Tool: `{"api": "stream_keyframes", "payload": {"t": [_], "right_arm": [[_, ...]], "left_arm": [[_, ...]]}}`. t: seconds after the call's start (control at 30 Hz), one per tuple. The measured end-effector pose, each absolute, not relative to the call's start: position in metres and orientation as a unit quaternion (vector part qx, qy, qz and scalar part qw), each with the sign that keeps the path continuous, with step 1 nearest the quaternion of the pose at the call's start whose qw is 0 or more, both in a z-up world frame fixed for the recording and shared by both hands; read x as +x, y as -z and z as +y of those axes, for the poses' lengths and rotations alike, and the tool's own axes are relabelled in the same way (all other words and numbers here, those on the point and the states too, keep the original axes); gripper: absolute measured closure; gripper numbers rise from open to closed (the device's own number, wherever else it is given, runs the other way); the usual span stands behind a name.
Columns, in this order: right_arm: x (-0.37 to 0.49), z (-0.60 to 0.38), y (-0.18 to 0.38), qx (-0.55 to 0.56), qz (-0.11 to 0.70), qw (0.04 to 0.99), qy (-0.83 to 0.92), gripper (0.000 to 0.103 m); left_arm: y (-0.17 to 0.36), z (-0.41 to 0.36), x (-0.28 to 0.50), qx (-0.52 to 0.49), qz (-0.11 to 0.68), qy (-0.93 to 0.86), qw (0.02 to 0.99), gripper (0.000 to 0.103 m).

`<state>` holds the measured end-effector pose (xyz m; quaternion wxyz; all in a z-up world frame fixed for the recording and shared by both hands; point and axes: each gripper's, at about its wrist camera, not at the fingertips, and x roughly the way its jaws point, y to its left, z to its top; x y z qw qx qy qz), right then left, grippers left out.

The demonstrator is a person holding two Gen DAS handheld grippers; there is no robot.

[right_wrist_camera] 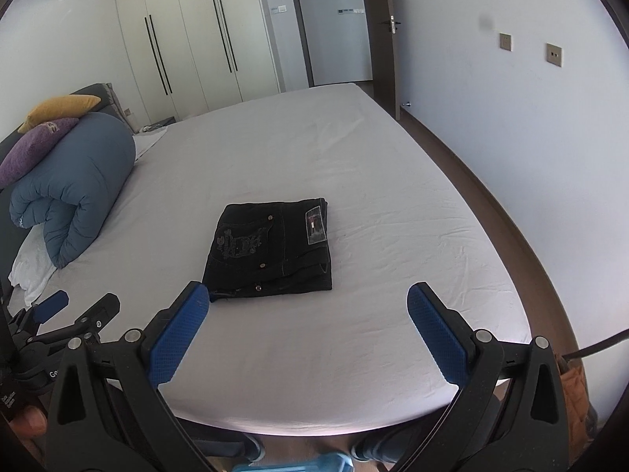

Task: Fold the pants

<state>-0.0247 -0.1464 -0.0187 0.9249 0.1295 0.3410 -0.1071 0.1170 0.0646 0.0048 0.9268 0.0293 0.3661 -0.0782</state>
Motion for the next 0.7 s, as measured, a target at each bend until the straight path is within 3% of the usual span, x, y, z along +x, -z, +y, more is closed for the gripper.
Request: {"api": "stream_keyframes", "payload": {"t": [0.7], "right_arm": [[-0.0149,-0.137,0.0192,0.125,0.352,0.923,0.092,0.0]], "left_arm": [[0.0032,0.0662,0.1204,0.026,0.38,0.083,0.921,0.0]]}}
